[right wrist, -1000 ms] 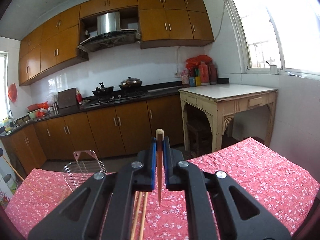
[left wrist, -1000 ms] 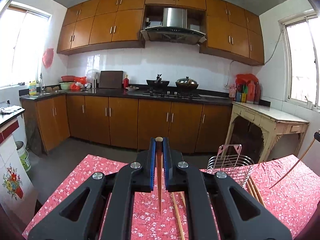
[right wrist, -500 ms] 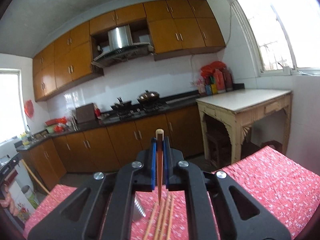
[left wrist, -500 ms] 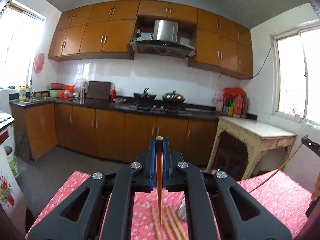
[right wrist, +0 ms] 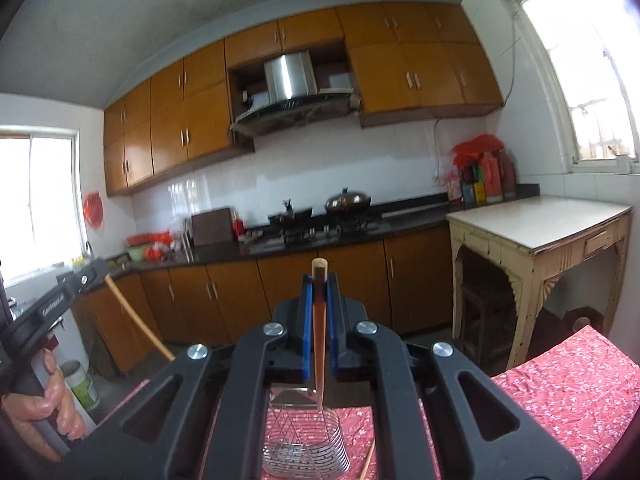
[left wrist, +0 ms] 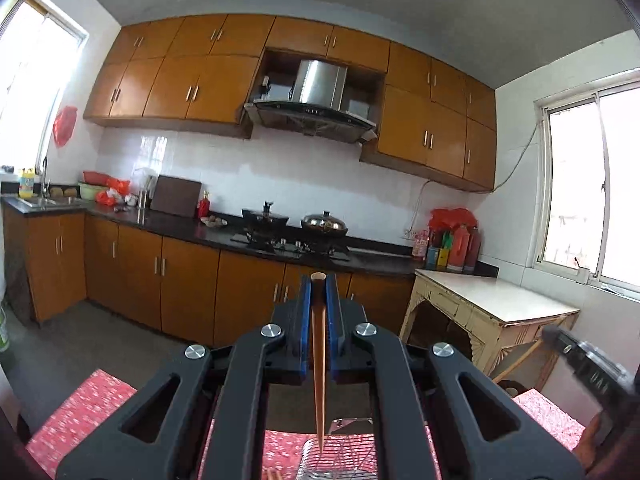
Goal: Organize utensils
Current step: 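Raise both chopsticks upright and carry them above the wire holder, then open the right tool to drop its chopstick into the holder while the left tool releases its own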
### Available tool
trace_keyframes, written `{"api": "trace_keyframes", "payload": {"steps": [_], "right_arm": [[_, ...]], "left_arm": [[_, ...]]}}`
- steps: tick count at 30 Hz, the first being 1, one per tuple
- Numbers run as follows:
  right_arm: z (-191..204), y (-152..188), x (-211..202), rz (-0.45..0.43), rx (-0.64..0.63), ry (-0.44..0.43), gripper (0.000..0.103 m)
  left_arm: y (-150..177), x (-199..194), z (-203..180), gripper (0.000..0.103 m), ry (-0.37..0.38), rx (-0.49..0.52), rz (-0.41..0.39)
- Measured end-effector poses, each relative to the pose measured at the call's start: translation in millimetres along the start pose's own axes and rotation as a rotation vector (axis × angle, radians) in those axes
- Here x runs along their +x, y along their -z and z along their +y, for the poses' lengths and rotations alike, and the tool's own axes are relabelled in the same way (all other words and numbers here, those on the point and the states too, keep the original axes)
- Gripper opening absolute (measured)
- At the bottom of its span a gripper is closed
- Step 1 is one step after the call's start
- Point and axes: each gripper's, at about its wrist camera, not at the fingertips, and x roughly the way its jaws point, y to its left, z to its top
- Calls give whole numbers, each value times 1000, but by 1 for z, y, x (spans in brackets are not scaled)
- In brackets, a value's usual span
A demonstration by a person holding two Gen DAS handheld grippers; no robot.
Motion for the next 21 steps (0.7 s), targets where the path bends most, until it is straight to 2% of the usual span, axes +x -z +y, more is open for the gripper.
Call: {"api": "trace_keyframes", "payload": {"steps": [8, 11, 15, 18, 20, 21], "right_arm": [[-7, 34, 62, 174, 23, -6, 8], [-5, 42, 85, 222, 14, -8, 8], [-3, 49, 111, 252, -3, 9, 8], [-3, 47, 120, 242, -3, 35, 10], [-5, 43, 116, 220, 4, 58, 23], [-8, 42, 111, 201, 8, 69, 36]], "left_arm": [[45, 46, -1, 7, -11, 14, 148], [53, 57, 2, 7, -18, 21, 179], [57, 71, 6, 7, -33, 22, 213], [56, 79, 9, 7, -50, 13, 230], [56, 80, 12, 7, -55, -1, 235], [55, 78, 14, 8, -55, -10, 241]]}}
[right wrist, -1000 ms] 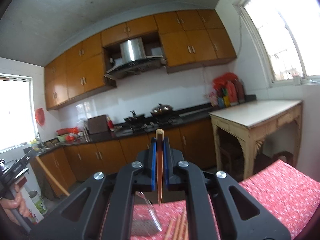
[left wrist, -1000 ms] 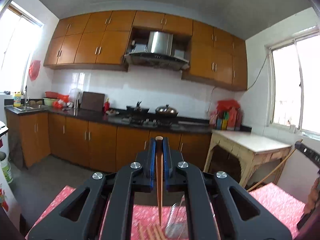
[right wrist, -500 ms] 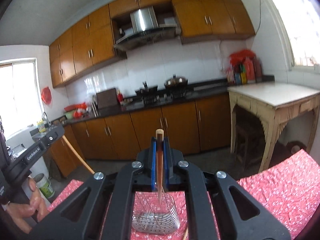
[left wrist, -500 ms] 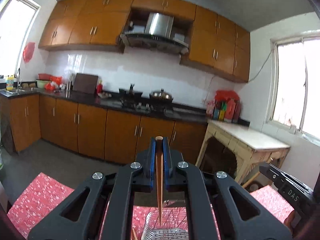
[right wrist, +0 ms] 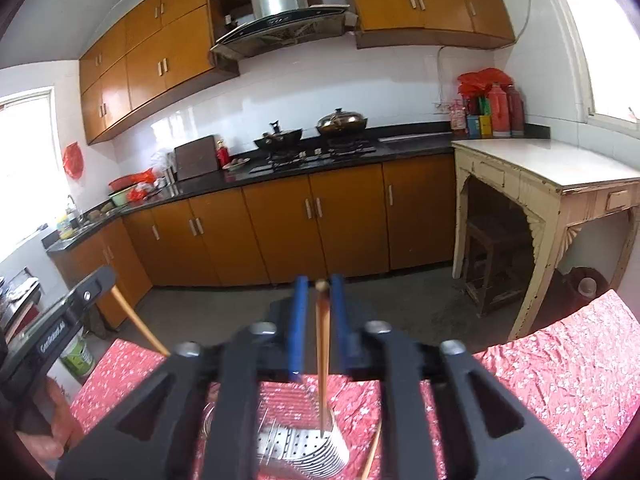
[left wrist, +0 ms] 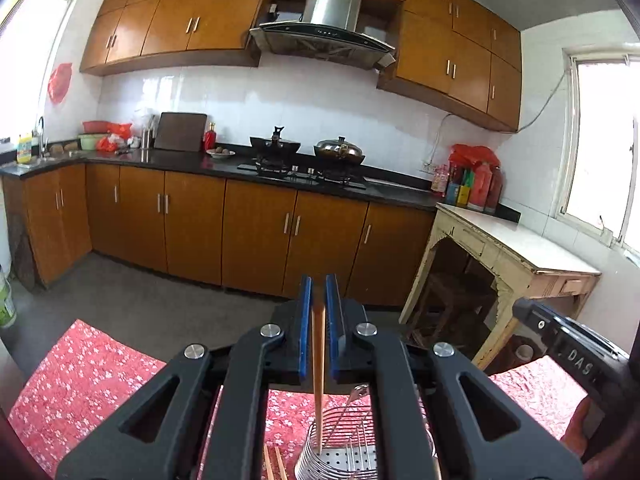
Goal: Organize utensils
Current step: 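Open the right tool to drop its chopstick into the holder while the left tool releases its own, then grasp another wooden chopstick with each tool from the table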
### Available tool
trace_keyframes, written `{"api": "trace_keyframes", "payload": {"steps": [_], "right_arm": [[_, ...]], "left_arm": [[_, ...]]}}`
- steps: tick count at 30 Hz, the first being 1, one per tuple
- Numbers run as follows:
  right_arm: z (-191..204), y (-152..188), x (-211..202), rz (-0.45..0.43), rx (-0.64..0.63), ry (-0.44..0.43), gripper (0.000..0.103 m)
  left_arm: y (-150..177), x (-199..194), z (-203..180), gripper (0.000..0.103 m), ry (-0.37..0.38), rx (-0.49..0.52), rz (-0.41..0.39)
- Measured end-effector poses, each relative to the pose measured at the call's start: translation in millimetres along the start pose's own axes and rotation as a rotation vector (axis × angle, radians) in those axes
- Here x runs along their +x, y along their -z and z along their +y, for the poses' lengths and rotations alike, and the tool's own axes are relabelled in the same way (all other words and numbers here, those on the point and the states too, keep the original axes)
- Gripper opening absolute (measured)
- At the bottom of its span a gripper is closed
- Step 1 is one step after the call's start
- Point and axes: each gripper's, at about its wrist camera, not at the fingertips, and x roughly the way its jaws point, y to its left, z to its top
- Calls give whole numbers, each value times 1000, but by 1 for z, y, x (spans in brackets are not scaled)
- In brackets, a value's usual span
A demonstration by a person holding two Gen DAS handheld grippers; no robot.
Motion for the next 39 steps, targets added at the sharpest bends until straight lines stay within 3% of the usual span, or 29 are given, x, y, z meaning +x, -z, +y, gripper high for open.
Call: {"api": "trace_keyframes", "payload": {"steps": [2, 4, 6, 12, 16, 21, 28, 31, 37, 38, 39], "right_arm": [[-8, -1, -12, -32, 6, 15, 44], [-17, 0, -25, -47, 21, 31, 50], [-29, 4, -39, -54, 39, 53, 51], [-66, 29, -71, -23, 70, 124, 52], [-99, 72, -83, 60, 99, 189, 52], [-124, 135, -77, 205, 154, 209, 51], [-111, 220, -63, 413, 150, 119, 26], [-100, 237, -59, 457, 124, 101, 23], [-80, 259, -52, 520, 82, 108, 23], [-78, 261, -51, 523, 72, 116, 23], [-74, 261, -50, 519, 55, 126, 22]], "left_arm": [[-2, -5, 4, 10, 1, -7, 1], [-3, -11, 7, 23, -9, -10, -9], [-4, -25, 13, 44, -15, -16, -26], [5, -60, 27, 56, -56, 25, -44], [24, -80, 50, 61, -104, 31, -14], [64, -92, 76, 63, -135, 12, 70], [136, -95, 87, 63, -144, 42, 223], [161, -95, 85, 63, -133, 68, 293], [185, -95, 77, 63, -141, 136, 357], [187, -94, 76, 67, -144, 147, 377], [189, -93, 74, 79, -147, 149, 383]]}}
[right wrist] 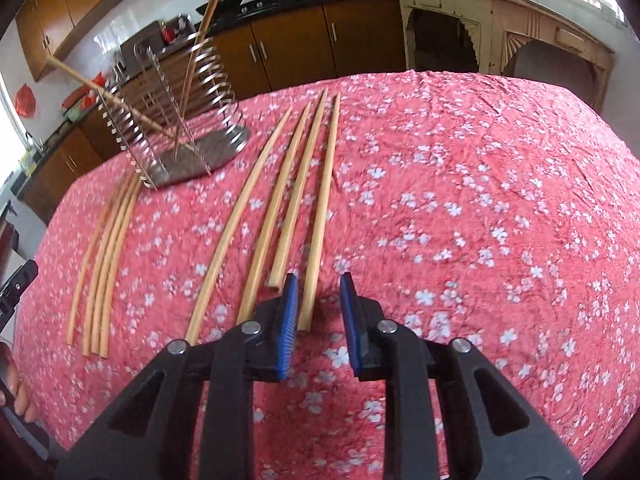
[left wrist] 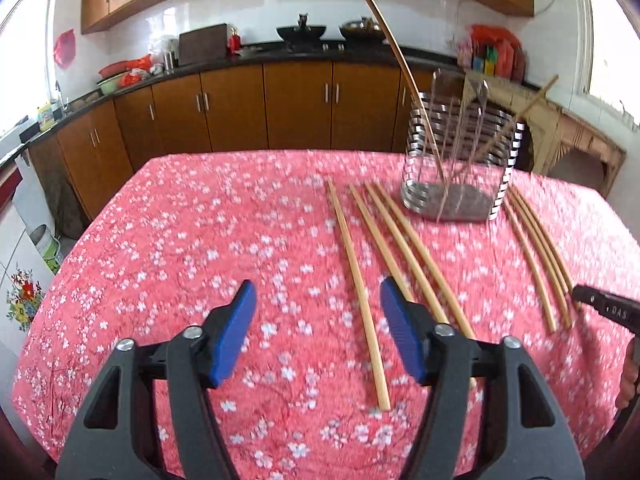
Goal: Organize utensils
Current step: 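Grasp another wooden chopstick with each tool from the table, then lift the two held chopsticks off the table with both tools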
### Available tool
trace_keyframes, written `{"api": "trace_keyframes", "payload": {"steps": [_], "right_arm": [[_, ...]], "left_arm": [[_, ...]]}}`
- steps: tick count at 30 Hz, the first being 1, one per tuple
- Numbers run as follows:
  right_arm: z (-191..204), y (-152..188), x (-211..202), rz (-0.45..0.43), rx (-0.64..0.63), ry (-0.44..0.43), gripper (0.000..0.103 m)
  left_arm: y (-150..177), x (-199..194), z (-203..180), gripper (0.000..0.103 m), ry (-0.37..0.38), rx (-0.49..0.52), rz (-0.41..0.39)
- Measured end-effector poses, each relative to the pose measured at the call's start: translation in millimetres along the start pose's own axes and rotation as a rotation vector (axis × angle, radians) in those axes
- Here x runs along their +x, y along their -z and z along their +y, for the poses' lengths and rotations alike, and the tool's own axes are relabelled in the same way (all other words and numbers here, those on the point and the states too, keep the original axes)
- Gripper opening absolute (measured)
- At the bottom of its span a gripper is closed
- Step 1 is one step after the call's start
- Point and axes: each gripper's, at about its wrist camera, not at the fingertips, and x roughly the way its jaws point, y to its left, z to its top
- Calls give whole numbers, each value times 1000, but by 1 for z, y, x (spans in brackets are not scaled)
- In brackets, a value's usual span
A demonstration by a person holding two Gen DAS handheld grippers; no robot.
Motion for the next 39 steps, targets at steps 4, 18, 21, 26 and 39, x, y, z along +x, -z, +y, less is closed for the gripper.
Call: {"api": "trace_keyframes", "payload": {"steps": [4, 18, 21, 26, 39], "right_arm": [[7, -1, 3, -4, -13, 24, 16], [-56, -34, 14, -17, 160, 157, 7], [-66, -34, 12, -16, 177, 158, 7], [-65, -35, 14, -25, 151, 182, 7], [-79, -50, 22, -39, 169, 228, 7]], "left_arm": [[7, -1, -2, 90, 11, -19, -1], [22, 18, -9, 80, 62, -5, 115], [26, 28, -11, 67, 78, -13, 178], [31, 31, -17, 56, 74, -1, 196], [4, 63, -3, 7, -4, 48, 211]]}}
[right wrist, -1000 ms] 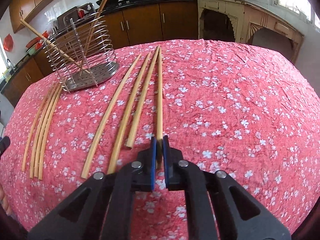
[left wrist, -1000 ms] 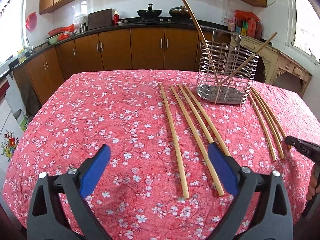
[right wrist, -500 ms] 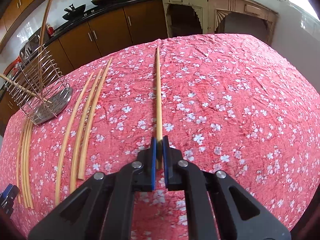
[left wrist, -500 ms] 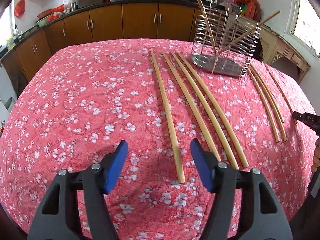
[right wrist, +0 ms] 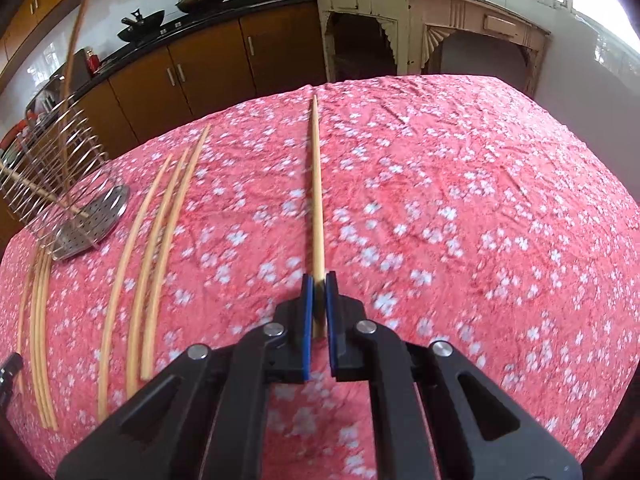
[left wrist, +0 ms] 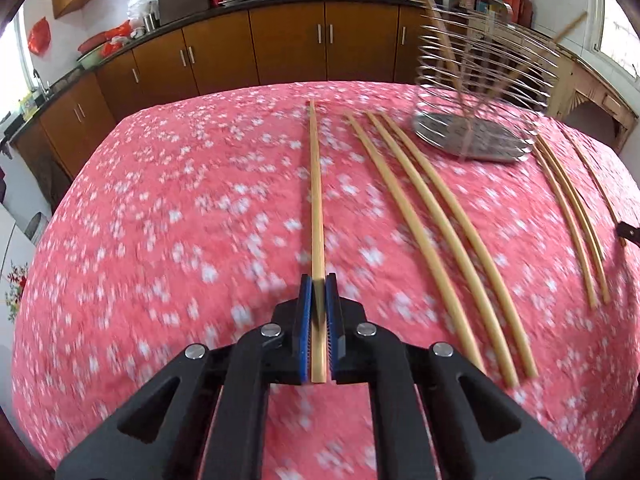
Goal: Organize utensils
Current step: 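Lift the two held chopsticks off the table with both tools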
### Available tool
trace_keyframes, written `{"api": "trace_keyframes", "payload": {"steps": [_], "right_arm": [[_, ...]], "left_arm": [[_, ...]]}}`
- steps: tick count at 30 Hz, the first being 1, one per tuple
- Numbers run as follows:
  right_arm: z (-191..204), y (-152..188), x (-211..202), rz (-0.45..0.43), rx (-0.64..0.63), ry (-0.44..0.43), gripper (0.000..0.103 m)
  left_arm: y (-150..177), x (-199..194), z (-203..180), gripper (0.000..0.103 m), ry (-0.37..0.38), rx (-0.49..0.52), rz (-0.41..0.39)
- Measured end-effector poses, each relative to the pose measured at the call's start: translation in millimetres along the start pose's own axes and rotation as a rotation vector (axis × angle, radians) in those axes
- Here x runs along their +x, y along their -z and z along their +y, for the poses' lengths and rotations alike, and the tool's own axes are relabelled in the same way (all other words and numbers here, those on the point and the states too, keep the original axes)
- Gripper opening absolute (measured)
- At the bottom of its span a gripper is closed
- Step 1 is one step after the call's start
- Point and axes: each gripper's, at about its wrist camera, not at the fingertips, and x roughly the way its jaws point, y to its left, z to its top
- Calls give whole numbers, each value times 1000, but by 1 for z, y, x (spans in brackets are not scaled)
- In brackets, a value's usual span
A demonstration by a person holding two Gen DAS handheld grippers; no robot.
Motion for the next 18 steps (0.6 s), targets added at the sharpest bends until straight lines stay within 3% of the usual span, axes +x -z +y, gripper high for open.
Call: {"api": "trace_keyframes", "payload": {"steps": [9, 15, 16, 17, 18], "right_arm": [[-7, -5, 5, -27, -12, 33, 8], [-6, -4, 6, -28, -11, 34, 8], [-6, -4, 6, -28, -12, 34, 8], [-6, -5, 6, -28, -12, 35, 8], [-7, -5, 6, -28, -12, 34, 8]], "left_arm": [[-10, 13, 18, 7, 86, 5, -35], [-4, 9, 15, 10, 77, 18, -33], [-2, 7, 13, 12, 74, 30, -33], [-1, 5, 11, 24, 68, 35, -35], [2, 3, 9, 42, 56, 39, -34]]}}
